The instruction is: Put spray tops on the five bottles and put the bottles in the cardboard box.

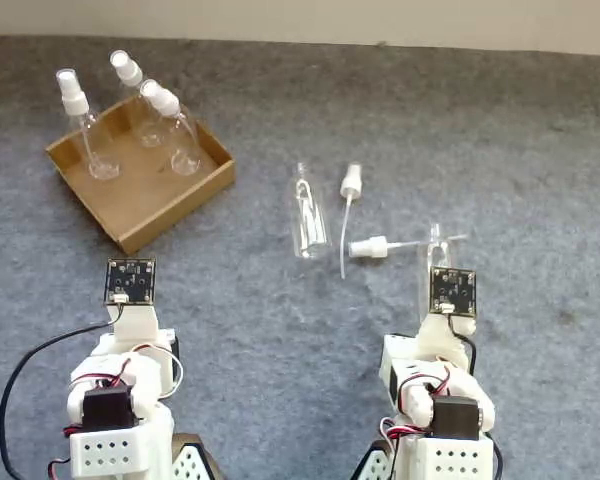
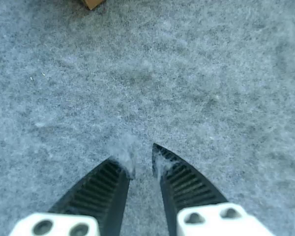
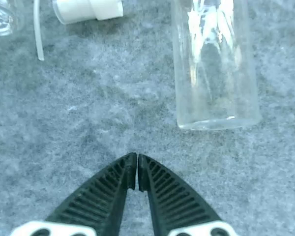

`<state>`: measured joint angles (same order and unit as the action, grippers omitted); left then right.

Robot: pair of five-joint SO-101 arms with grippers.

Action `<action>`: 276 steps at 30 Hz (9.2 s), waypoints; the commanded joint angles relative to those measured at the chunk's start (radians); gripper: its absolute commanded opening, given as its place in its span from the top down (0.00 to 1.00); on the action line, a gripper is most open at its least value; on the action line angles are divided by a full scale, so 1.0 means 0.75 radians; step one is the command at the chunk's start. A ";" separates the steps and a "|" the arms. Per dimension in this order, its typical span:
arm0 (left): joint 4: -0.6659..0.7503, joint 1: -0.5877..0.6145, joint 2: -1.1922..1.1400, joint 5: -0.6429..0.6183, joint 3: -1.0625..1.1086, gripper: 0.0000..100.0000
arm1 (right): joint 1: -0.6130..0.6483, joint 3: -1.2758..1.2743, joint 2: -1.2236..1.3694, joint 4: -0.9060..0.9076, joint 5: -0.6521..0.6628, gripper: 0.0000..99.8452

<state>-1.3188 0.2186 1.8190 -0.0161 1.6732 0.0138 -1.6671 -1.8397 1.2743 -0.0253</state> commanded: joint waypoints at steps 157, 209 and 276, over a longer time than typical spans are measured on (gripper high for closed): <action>0.016 0.007 0.007 0.008 0.030 1.00 | -0.009 -0.210 0.003 -0.028 -0.014 1.00; 0.342 -0.148 0.003 0.561 -0.300 0.94 | -1.409 -0.204 0.001 -0.220 -0.012 0.99; -0.485 -0.609 -4.037 -0.538 -4.119 0.64 | -1.490 -0.204 0.001 -0.052 -0.012 0.99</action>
<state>-1.6732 -0.2601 -1.2052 -0.4089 -1.3541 -1.0879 -1.6671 -1.8336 1.2252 -0.0253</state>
